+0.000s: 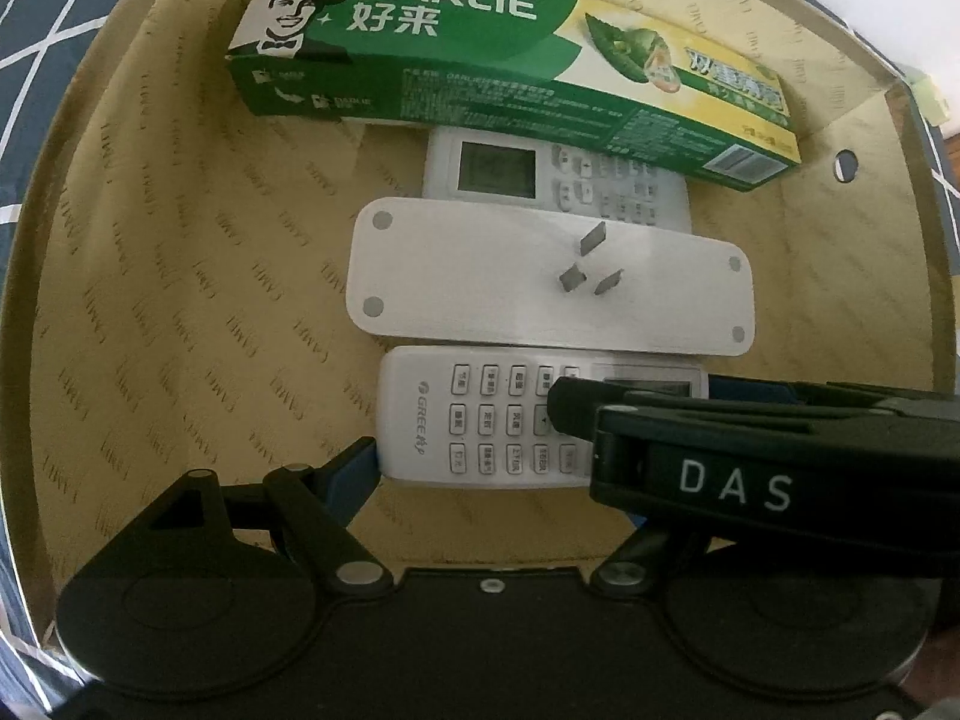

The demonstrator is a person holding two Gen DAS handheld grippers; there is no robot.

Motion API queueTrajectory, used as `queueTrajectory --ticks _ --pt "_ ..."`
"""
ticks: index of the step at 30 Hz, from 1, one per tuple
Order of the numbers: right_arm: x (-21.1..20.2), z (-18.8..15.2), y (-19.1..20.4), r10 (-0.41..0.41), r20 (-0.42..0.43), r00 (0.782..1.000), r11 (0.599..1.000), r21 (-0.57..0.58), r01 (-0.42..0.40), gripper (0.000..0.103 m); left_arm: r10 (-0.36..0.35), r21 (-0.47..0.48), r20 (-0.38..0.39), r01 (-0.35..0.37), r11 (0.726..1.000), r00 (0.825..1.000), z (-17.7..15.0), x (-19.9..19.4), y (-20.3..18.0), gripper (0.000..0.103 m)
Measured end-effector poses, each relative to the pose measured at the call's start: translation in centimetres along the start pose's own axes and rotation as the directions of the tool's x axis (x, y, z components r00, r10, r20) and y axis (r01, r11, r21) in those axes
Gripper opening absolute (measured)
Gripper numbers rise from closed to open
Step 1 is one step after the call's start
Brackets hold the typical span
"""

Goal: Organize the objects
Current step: 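Lower the phone handset into the box beside the power strip, then open the right gripper and lift it out of the box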

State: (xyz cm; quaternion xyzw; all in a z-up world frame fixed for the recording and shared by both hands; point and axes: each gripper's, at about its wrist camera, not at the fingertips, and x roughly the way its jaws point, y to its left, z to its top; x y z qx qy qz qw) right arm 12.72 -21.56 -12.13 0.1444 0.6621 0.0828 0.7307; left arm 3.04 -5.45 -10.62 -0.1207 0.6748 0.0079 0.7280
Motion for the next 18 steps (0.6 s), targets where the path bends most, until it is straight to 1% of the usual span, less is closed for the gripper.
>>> queueTrajectory --ticks 9,11,18 --pt "0.5 0.4 -0.1 0.0 -0.017 1.0 1.0 0.004 0.0 0.072 -0.001 -0.004 -0.012 0.001 1.0 1.0 0.3 0.4 0.0 0.082" --pt "0.6 0.5 0.0 -0.003 -0.015 1.0 1.0 0.005 0.003 0.072 0.011 0.0 -0.007 -0.011 1.0 1.0 0.5 0.4 -0.3 0.082" --pt "-0.4 0.5 -0.2 -0.012 0.009 1.0 1.0 0.008 0.012 0.072 0.01 0.002 0.018 -0.01 1.0 1.0 0.6 -0.8 -0.4 0.084"
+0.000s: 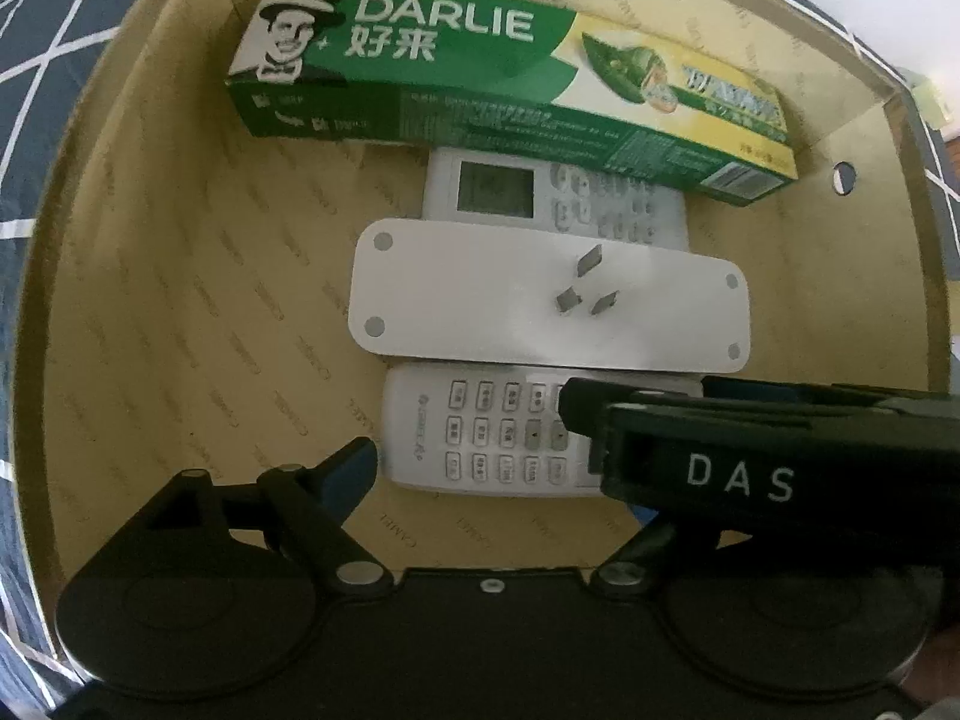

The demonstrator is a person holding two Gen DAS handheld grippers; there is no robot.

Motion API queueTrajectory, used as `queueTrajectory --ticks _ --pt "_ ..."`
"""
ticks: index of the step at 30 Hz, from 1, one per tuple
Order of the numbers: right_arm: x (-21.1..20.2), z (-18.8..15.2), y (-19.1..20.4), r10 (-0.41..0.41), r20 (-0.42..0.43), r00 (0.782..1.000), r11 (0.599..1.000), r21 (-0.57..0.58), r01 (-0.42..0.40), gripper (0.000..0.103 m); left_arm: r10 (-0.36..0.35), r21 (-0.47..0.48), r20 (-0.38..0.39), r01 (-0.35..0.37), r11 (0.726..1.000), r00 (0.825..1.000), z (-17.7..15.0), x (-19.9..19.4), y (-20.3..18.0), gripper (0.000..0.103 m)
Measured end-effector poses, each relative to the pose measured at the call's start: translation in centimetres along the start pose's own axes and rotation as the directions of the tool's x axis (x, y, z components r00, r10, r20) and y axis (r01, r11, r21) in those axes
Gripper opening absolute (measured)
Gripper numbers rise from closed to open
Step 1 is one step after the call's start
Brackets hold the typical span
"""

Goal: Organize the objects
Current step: 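Open the right gripper and lift it out of the box, then move the right tool toward the small white box on the bed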

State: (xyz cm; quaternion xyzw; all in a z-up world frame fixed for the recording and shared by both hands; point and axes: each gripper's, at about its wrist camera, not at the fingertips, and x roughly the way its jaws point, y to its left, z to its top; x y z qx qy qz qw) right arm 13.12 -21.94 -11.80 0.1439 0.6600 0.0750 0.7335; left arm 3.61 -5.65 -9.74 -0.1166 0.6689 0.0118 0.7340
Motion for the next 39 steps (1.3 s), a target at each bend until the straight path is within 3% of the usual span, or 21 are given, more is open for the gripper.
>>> queueTrajectory --ticks 11,16,21,23,32,39 --pt "-4.0 -1.1 0.3 -0.005 0.059 0.998 0.999 -0.044 0.008 0.077 0.022 0.003 0.062 -0.022 1.0 0.998 -1.1 -3.8 -0.7 0.09" --pt "-6.4 -1.7 0.7 -0.005 0.103 0.995 0.999 -0.048 0.01 0.087 0.038 0.015 0.094 -0.04 0.999 0.995 -1.9 -5.5 -1.2 0.095" --pt "-9.0 -2.7 0.5 -0.013 0.157 0.987 0.999 -0.037 0.019 0.089 0.046 0.038 0.122 -0.051 0.998 0.991 -2.6 -6.7 -2.6 0.096" --pt "-9.8 -3.2 0.2 -0.016 0.174 0.985 0.999 -0.028 0.021 0.091 0.051 0.043 0.131 -0.057 0.997 0.99 -3.1 -7.1 -3.0 0.1" --pt "-14.8 -6.5 -3.1 -0.026 0.271 0.962 0.999 0.048 0.013 0.103 0.045 0.122 0.174 -0.067 0.99 0.984 -5.2 -9.2 -6.2 0.103" --pt "-17.9 -8.6 -7.2 -0.062 0.313 0.948 0.992 0.121 0.025 0.103 0.022 0.183 0.193 -0.058 0.981 0.981 -6.1 -10.2 -10.3 0.103"
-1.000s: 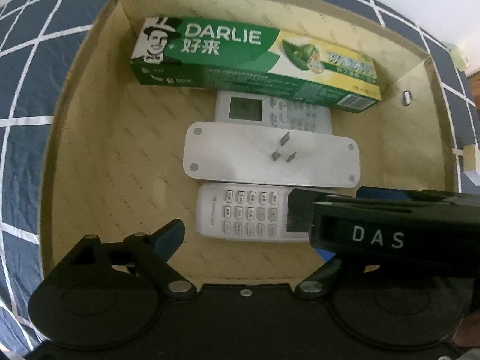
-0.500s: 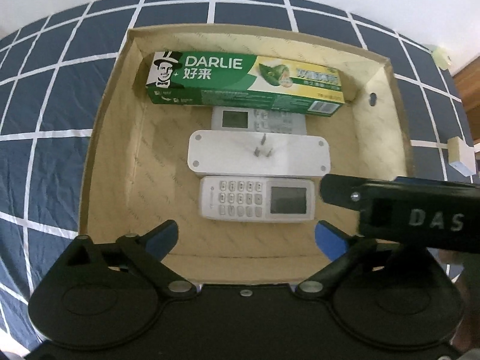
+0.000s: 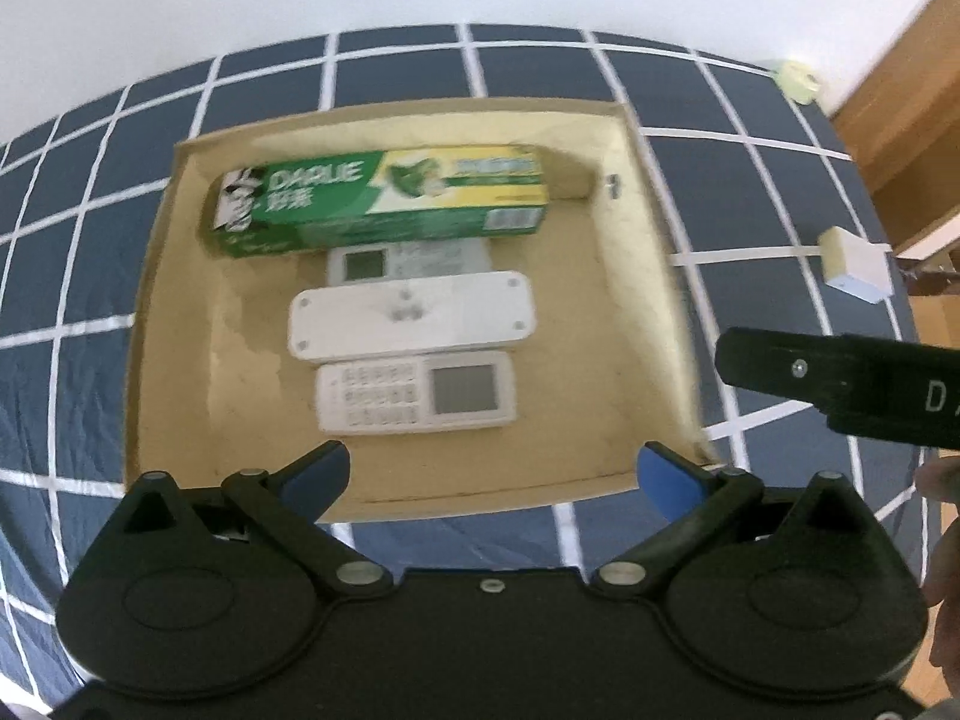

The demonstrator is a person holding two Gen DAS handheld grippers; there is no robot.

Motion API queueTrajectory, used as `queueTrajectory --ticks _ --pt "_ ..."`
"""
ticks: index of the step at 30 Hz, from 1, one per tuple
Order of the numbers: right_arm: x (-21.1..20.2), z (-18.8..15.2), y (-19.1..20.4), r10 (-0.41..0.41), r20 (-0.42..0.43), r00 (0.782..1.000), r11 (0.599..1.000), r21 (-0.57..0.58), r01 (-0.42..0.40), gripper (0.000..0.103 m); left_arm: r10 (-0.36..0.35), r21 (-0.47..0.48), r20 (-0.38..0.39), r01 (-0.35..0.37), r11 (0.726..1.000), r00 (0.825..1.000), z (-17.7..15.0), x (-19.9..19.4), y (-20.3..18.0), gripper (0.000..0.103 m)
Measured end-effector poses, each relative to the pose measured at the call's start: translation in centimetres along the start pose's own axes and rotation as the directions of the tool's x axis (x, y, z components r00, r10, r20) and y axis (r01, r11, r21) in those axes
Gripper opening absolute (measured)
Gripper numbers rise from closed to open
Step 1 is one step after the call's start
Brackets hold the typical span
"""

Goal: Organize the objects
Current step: 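Move the right tool toward the small white box on the bed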

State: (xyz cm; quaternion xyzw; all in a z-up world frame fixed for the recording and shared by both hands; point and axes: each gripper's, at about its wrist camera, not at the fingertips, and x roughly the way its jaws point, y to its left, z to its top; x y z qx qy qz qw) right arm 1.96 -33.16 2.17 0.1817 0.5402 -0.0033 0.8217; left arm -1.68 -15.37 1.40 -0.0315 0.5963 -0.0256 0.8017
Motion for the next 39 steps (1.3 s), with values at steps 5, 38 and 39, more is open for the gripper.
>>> queueTrajectory --ticks 5,38,39 --pt "-2.0 0.3 -4.0 -0.018 0.024 1.0 0.999 0.039 0.017 0.103 -0.018 0.027 0.017 0.017 0.999 1.0 0.4 -0.4 -3.9 0.103" --pt "-5.0 6.4 -30.8 -0.047 0.016 0.999 0.987 0.156 0.044 0.103 -0.038 0.073 -0.024 0.04 0.997 0.999 5.6 7.4 -27.9 0.103" --pt "-4.8 6.7 -31.4 -0.048 0.014 0.999 0.986 0.16 0.045 0.103 -0.038 0.077 -0.029 0.041 0.996 0.999 5.9 7.7 -28.3 0.103"
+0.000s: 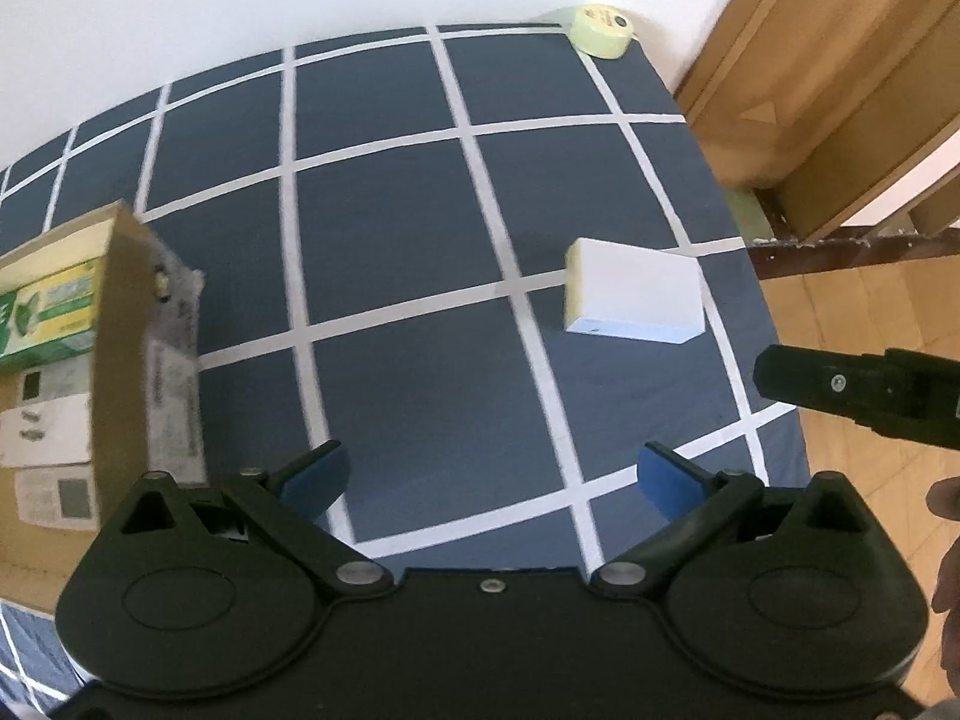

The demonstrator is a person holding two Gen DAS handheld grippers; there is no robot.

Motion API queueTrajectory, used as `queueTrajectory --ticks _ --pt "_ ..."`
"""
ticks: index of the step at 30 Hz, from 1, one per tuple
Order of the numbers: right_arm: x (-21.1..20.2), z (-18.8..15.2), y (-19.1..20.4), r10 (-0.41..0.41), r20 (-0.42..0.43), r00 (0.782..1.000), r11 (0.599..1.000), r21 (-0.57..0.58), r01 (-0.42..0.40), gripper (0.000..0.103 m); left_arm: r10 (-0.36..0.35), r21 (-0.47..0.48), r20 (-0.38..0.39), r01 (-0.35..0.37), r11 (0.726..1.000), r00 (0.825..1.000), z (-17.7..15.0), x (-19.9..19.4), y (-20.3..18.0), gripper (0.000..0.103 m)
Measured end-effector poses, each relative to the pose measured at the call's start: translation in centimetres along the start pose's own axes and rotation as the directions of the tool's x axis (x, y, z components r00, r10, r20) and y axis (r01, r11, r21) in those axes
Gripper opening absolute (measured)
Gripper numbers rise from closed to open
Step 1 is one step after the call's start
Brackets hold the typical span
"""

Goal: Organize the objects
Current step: 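Move the right tool toward the small white box on the bed, then close the right gripper on the small white box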

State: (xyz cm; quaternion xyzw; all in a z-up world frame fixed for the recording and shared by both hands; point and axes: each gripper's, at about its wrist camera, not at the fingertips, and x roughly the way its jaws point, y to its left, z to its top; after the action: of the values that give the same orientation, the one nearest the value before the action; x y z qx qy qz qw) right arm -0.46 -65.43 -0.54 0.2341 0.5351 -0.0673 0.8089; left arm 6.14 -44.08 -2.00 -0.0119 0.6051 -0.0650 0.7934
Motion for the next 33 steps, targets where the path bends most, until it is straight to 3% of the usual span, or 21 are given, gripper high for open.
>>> queueTrajectory --ticks 17,33 --pt "7.5 5.5 -4.0 0.041 -0.085 0.995 0.998 0.042 -0.038 0.103 -0.009 0.074 -0.108 0.017 0.997 0.994 6.3 8.3 -3.1 0.103" --pt "14.9 8.0 -4.4 0.093 -0.178 0.98 0.995 0.063 -0.083 0.103 -0.132 0.056 -0.196 0.145 0.988 0.972 8.5 14.7 -2.6 0.103"
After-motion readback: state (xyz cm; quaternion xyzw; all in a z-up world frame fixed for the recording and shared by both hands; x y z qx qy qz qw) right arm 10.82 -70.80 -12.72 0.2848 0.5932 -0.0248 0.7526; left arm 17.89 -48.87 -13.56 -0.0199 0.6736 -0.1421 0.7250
